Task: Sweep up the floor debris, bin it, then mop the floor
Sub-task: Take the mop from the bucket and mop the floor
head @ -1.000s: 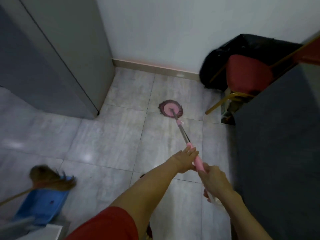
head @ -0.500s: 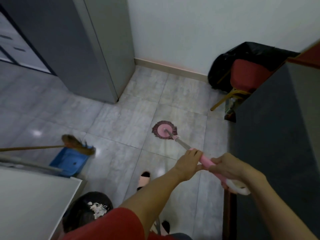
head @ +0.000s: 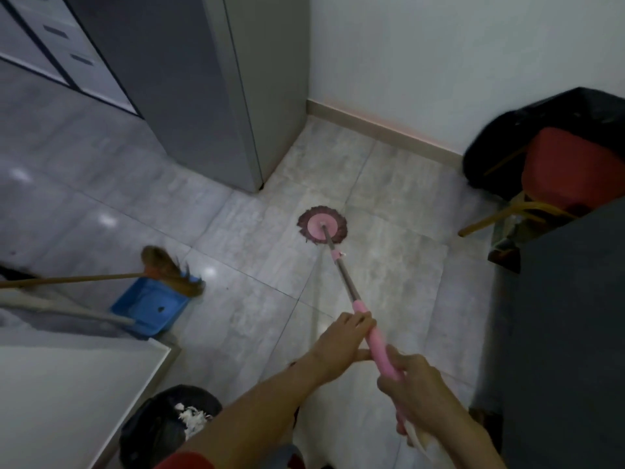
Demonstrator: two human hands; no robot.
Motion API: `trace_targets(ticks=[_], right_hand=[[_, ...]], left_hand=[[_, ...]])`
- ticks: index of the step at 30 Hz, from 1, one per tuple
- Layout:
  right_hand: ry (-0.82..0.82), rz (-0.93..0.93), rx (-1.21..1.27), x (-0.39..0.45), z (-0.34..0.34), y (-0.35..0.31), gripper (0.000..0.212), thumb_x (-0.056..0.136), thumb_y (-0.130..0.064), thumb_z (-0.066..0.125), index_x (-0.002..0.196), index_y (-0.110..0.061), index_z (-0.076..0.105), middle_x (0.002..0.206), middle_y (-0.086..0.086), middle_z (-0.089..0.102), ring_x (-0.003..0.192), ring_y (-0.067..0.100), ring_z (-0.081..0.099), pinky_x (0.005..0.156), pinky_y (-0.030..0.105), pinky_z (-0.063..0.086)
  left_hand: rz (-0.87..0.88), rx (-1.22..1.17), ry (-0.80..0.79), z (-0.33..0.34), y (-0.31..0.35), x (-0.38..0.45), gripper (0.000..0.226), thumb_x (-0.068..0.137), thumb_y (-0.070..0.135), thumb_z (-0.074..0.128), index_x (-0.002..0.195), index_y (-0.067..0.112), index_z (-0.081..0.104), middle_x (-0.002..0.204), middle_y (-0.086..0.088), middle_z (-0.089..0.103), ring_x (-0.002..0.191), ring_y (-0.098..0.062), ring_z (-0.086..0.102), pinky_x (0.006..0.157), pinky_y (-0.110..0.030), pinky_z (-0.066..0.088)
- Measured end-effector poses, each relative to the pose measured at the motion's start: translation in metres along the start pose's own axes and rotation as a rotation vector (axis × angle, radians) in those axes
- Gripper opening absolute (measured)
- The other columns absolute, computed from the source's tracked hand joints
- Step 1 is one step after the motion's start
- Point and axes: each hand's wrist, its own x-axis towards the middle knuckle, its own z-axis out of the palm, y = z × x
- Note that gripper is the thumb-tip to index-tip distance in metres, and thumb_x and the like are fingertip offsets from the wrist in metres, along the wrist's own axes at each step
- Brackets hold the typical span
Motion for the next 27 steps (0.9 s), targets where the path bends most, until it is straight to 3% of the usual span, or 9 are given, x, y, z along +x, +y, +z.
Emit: trace_targets(ticks=[3,8,12,16,20,25,27], right_hand=[[-0.014,-0.017,-0.022,0.018,-0.025,-0.028,0.062,0.082,-0.022,0.064,0.14,-0.015,0.044,0.082,0.008,0.064,0.041,0.02,0.067,0.035,0.028,0.05],[0.059,-0.123,-0.061,0.087,-0.058,-0.107,0.052,0.086,-0.018,0.064,0.136,-0.011,0.05,0.072,0.013,0.065,0.034,0.017,0.061,0.033,0.022,0.045],[0.001,-0.153,-0.065,0.116,-0.054,-0.148,0.051,0.088,-0.017,0.062,0.136,-0.011,0.048,0.084,0.018,0.064,0.044,0.023,0.062,0.041,0.034,0.055],[-0.074,-0.102,-0.122,0.091,-0.061,-0.127,0.054,0.086,-0.02,0.065,0.136,-0.015,0.044,0.082,0.015,0.064,0.039,0.02,0.064,0.036,0.028,0.05],[-0.149,-0.09,-0.145,0.078,-0.085,-0.113,0.067,0.085,-0.022,0.068,0.145,-0.027,0.038,0.08,0.016,0.065,0.04,0.022,0.066,0.038,0.03,0.052],[-0.082,-0.174,-0.202,0.088,-0.068,-0.107,0.054,0.089,-0.021,0.064,0.14,-0.015,0.045,0.079,0.014,0.062,0.039,0.02,0.061,0.04,0.029,0.052],[-0.089,-0.226,-0.27,0.083,-0.06,-0.101,0.045,0.091,-0.021,0.061,0.133,-0.01,0.049,0.08,0.01,0.058,0.045,0.018,0.06,0.039,0.026,0.048]], left_hand=[[-0.007,0.027,0.091,-0.014,-0.02,0.025,0.056,0.086,0.04,0.062,0.132,0.011,0.048,0.137,-0.01,0.051,0.117,-0.027,0.051,0.097,-0.038,0.049],[-0.137,0.201,-0.001,-0.076,-0.077,0.107,0.065,0.084,0.049,0.06,0.136,0.013,0.044,0.143,-0.008,0.045,0.132,-0.033,0.038,0.103,-0.045,0.04],[-0.15,0.31,-0.048,-0.104,-0.111,0.129,0.063,0.083,0.047,0.062,0.132,0.012,0.046,0.139,-0.008,0.048,0.132,-0.031,0.038,0.106,-0.043,0.038],[-0.023,0.102,0.158,-0.088,-0.093,0.099,0.046,0.08,0.036,0.07,0.116,0.009,0.055,0.119,-0.009,0.058,0.107,-0.022,0.053,0.093,-0.035,0.05],[-0.015,0.07,0.3,-0.073,-0.064,0.081,0.044,0.082,0.043,0.061,0.111,0.01,0.057,0.114,-0.007,0.058,0.105,-0.02,0.051,0.089,-0.028,0.047],[-0.215,0.181,0.055,-0.083,-0.064,0.08,0.059,0.084,0.05,0.06,0.129,0.013,0.05,0.134,-0.005,0.051,0.122,-0.021,0.047,0.101,-0.036,0.043],[-0.288,0.135,0.05,-0.075,-0.056,0.07,0.061,0.084,0.047,0.062,0.133,0.011,0.048,0.139,-0.007,0.048,0.128,-0.023,0.044,0.104,-0.038,0.042]])
